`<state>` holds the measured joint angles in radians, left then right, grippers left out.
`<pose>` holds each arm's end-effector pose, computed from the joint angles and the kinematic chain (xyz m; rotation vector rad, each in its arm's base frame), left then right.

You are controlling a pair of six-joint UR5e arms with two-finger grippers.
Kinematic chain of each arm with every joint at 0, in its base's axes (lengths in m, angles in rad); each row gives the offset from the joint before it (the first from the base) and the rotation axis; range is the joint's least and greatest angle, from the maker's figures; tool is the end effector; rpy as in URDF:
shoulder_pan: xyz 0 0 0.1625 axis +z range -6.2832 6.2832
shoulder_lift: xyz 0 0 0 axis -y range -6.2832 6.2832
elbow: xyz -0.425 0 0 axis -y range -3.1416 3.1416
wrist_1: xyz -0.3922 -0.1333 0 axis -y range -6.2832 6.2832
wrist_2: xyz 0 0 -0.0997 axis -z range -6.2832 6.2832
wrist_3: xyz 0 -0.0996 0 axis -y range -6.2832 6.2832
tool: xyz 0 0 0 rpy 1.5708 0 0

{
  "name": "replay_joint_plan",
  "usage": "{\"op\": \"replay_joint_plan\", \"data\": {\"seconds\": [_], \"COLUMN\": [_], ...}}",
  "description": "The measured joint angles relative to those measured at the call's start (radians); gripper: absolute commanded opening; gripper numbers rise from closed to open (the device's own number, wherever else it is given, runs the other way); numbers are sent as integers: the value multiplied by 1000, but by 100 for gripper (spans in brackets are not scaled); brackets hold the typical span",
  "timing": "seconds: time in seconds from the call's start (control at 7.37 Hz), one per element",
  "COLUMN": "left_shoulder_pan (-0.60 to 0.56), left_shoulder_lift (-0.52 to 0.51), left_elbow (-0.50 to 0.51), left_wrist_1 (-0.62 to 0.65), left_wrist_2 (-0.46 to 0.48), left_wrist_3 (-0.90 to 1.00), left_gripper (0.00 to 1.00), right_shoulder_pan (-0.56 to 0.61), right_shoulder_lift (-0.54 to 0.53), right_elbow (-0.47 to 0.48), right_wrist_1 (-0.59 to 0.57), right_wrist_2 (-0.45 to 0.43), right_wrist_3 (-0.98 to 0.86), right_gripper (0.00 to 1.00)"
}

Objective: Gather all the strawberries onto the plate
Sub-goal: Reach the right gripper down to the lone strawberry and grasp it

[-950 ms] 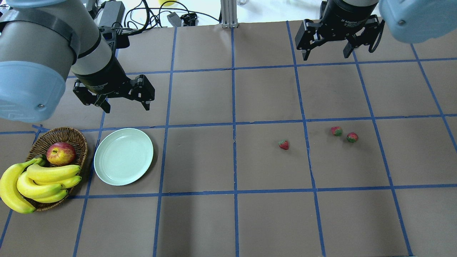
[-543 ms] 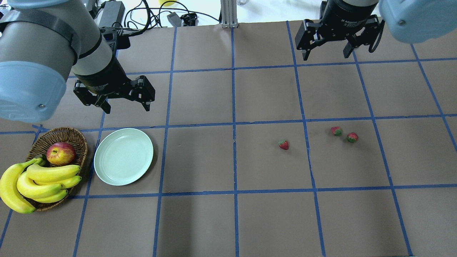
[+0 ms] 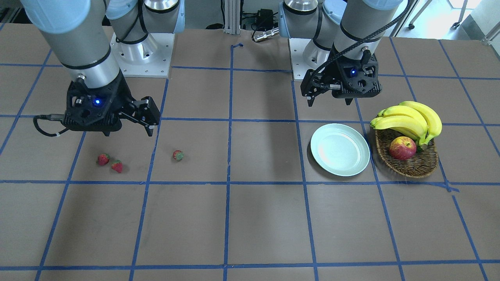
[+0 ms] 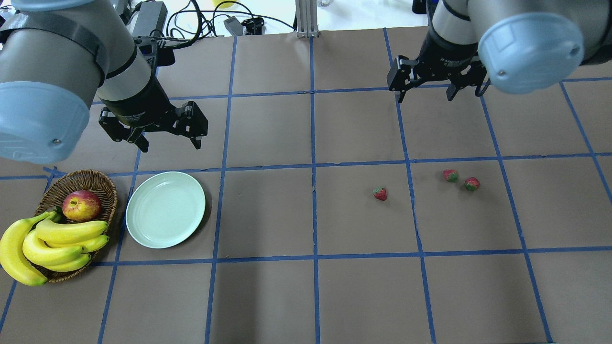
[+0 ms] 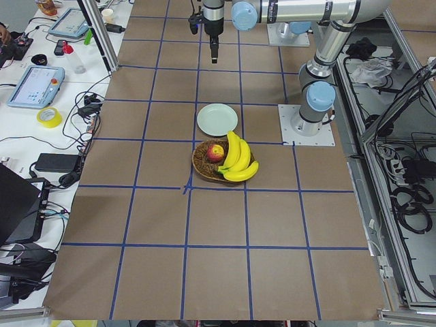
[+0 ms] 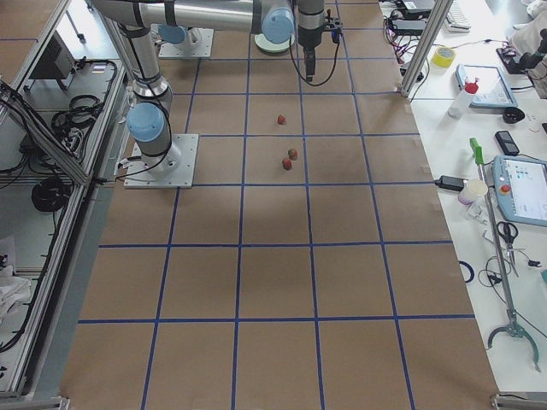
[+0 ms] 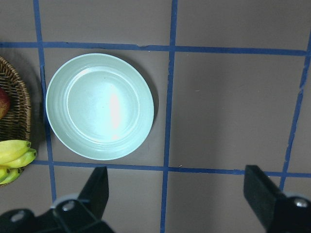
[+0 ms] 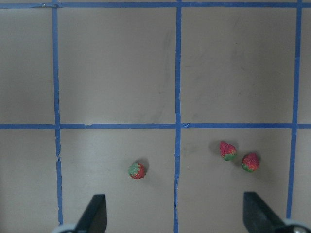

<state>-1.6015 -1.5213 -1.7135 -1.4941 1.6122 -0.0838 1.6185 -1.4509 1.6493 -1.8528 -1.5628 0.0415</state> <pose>-0.1435 -0.4633 0.4493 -0.0817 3.0982 0.0219 0.1598 -0.5360 0.4162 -0.0102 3.1272 -0.1301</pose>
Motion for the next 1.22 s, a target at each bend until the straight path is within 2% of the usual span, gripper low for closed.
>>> {"op": "replay_joint_plan", "data": {"seconds": [0.27, 0.54, 0.68, 1.09, 1.22], "left_shoulder_pan": [0, 0, 0, -1, -2], "left_shoulder_lift": [0, 0, 0, 0, 0], "left_elbow": [0, -2, -5, -10, -10], "left_wrist_1": [0, 0, 1, 3, 3], "left_wrist_2": [1, 1, 1, 0, 0], "left_wrist_3": [0, 1, 1, -1, -1], "left_gripper": [100, 100, 100, 100, 100], "right_shoulder_pan": [13, 54, 75, 95, 98], "right_shoulder_lift": [51, 123, 146, 166, 166], "right_elbow": [191, 319, 346, 419, 432], "right_wrist_1": [-279, -517, -570, -601, -601], "right_wrist_2": [32, 20, 0, -8, -6], "right_wrist_3": [6, 16, 21, 26, 26], "right_gripper": [100, 100, 100, 99, 93]}}
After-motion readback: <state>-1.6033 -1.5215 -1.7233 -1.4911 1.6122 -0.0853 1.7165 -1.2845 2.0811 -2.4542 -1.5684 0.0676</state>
